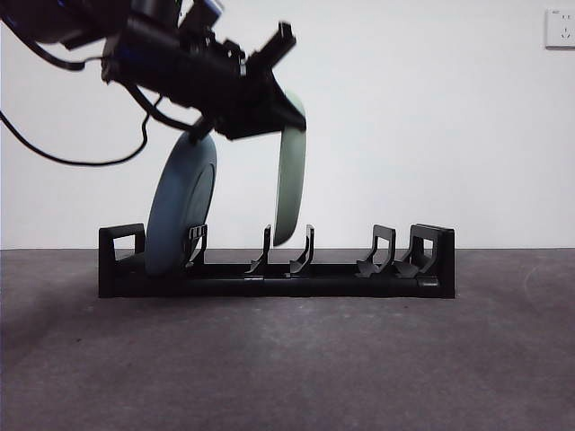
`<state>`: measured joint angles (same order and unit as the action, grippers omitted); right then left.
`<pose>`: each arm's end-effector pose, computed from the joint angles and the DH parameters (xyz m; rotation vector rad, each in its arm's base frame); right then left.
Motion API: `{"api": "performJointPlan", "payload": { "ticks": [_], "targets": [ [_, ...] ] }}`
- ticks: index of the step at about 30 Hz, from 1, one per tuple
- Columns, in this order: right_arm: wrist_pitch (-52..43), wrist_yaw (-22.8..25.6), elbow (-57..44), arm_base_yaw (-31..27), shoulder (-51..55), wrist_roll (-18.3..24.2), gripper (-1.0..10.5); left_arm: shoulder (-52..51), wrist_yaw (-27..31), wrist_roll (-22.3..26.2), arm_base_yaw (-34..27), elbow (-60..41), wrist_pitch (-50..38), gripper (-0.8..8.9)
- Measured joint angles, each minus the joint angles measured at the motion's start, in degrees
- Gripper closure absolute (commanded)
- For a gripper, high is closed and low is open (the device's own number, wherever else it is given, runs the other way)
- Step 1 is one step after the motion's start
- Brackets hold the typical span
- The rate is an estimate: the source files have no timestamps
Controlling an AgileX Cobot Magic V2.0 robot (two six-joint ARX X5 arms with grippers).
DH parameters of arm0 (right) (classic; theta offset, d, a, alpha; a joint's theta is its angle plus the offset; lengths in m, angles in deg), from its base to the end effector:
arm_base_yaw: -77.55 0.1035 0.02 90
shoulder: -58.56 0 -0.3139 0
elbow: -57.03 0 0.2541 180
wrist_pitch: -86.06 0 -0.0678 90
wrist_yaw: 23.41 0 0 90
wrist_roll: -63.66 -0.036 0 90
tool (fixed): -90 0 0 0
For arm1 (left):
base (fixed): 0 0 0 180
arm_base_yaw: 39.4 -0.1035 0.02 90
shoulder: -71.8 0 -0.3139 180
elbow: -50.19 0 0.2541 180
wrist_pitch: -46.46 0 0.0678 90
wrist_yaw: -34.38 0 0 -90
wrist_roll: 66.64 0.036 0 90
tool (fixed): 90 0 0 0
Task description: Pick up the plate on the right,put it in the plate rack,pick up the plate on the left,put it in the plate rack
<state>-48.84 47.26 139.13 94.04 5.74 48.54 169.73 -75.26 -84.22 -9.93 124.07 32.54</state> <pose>0.1403 0.0540 0.4501 0.2605 0.3609 0.5806 0.3383 -0.2051 0.2930 -0.2714 0.3112 -0.8198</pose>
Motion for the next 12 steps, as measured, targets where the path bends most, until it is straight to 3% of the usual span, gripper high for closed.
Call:
{"api": "performJointPlan", "payload": {
  "ticks": [6, 10, 12],
  "targets": [
    [-0.09, 0.00, 0.00, 0.02, 0.00, 0.15, 4.2, 0.31, 0.02, 0.22, 0.00, 0.00, -0.04, 7.95],
    [-0.13, 0.00, 0.00, 0.02, 0.00, 0.26, 4.2, 0.31, 0.07, 1.55, 0.00, 0.00, 1.29, 6.10],
    [-0.15, 0.00, 0.00, 0.00, 0.00, 0.42, 4.2, 0.31, 0.04, 1.77, 0.00, 0.00, 2.03, 5.88]
  ]
}}
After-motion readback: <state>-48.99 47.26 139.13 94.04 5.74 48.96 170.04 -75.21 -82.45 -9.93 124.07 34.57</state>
